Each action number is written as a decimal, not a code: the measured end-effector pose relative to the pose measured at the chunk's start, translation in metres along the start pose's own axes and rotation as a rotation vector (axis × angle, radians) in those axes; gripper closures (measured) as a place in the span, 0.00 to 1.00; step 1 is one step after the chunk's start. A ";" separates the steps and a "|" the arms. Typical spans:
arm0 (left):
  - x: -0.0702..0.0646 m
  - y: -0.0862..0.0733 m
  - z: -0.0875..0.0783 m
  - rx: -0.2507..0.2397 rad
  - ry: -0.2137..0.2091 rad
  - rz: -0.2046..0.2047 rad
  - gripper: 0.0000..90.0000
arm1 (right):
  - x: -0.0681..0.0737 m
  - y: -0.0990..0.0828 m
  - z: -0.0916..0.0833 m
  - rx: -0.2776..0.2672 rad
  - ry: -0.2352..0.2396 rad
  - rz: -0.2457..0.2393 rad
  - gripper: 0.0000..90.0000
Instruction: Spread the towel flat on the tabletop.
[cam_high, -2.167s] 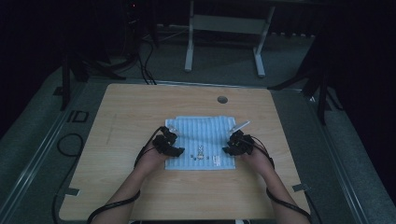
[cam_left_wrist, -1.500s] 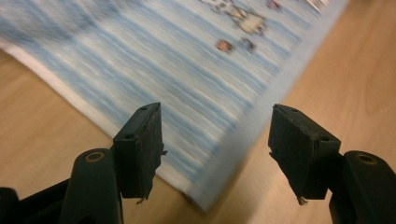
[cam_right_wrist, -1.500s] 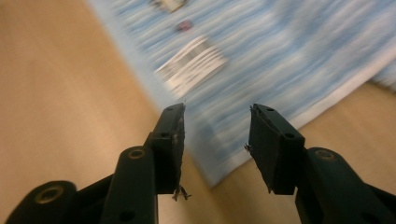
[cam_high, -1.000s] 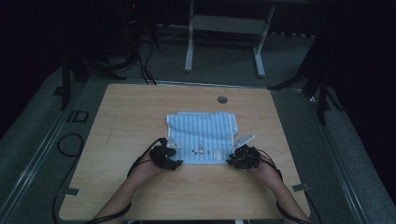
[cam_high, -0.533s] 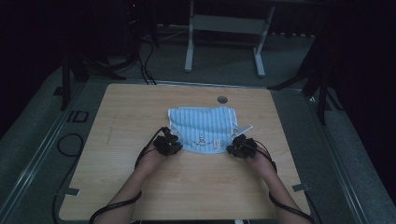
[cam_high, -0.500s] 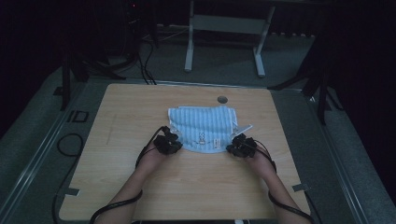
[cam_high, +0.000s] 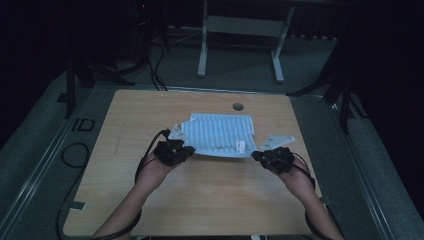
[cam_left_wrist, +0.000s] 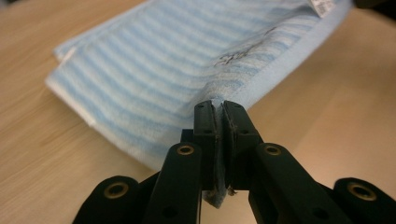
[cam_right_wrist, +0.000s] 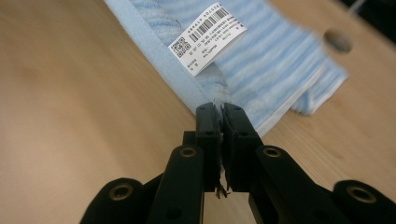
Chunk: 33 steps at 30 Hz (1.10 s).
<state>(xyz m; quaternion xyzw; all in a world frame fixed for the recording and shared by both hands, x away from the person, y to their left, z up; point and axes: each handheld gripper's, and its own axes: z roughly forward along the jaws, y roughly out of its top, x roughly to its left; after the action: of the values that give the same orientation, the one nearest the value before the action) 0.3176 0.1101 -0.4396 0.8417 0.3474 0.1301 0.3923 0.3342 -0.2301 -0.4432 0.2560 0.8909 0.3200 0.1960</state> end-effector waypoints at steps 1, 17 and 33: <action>-0.008 -0.004 -0.009 -0.005 -0.020 0.007 0.94 | 0.006 -0.003 -0.013 -0.024 0.008 -0.013 0.95; -0.082 -0.098 -0.027 0.161 -0.266 0.049 0.57 | 0.109 -0.101 -0.083 -0.006 0.097 0.009 0.70; -0.011 -0.079 0.034 0.135 -0.130 -0.008 0.51 | 0.032 -0.084 0.004 0.042 0.069 0.121 0.66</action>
<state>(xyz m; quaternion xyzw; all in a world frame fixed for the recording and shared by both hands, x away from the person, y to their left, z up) 0.2878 0.1186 -0.5205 0.8716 0.3324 0.0501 0.3568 0.2828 -0.2656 -0.5084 0.3025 0.8865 0.3210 0.1402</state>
